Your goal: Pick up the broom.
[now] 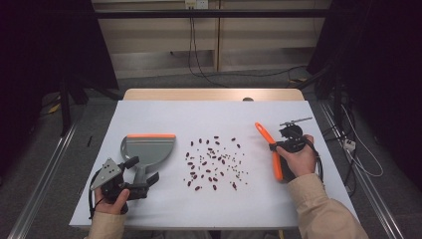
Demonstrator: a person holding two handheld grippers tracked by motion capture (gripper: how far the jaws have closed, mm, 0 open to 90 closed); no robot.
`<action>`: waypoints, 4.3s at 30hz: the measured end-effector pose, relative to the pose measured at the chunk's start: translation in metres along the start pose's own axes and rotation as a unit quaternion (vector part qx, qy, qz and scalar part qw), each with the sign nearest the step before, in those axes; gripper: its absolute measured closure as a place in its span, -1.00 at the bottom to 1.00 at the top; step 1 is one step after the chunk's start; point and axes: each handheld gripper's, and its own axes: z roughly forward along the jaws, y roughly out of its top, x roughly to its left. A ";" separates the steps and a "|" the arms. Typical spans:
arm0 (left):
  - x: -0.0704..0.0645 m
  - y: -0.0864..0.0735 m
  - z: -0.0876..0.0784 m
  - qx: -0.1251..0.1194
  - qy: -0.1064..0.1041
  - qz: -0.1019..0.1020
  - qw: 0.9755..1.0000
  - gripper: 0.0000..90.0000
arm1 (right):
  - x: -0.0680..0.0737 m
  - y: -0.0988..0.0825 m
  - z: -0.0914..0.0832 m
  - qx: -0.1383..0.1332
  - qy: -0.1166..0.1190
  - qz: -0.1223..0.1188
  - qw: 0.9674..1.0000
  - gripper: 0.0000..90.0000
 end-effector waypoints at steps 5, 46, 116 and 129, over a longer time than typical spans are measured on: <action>-0.002 0.004 0.000 -0.003 -0.006 0.002 1.000 -0.91 | 0.006 0.000 -0.012 -0.058 0.025 -0.004 0.998 0.57; -0.040 0.048 0.054 0.004 -0.066 0.010 0.998 -0.92 | 0.029 0.004 -0.063 -0.295 0.120 0.039 0.947 0.59; -0.084 0.052 0.134 0.093 -0.102 -0.021 0.990 0.17 | 0.152 0.049 -0.035 -0.282 0.182 -0.064 0.940 0.58; -0.083 0.053 0.127 0.083 -0.052 -0.022 0.995 0.57 | 0.165 0.051 -0.038 -0.291 0.184 -0.073 0.936 0.51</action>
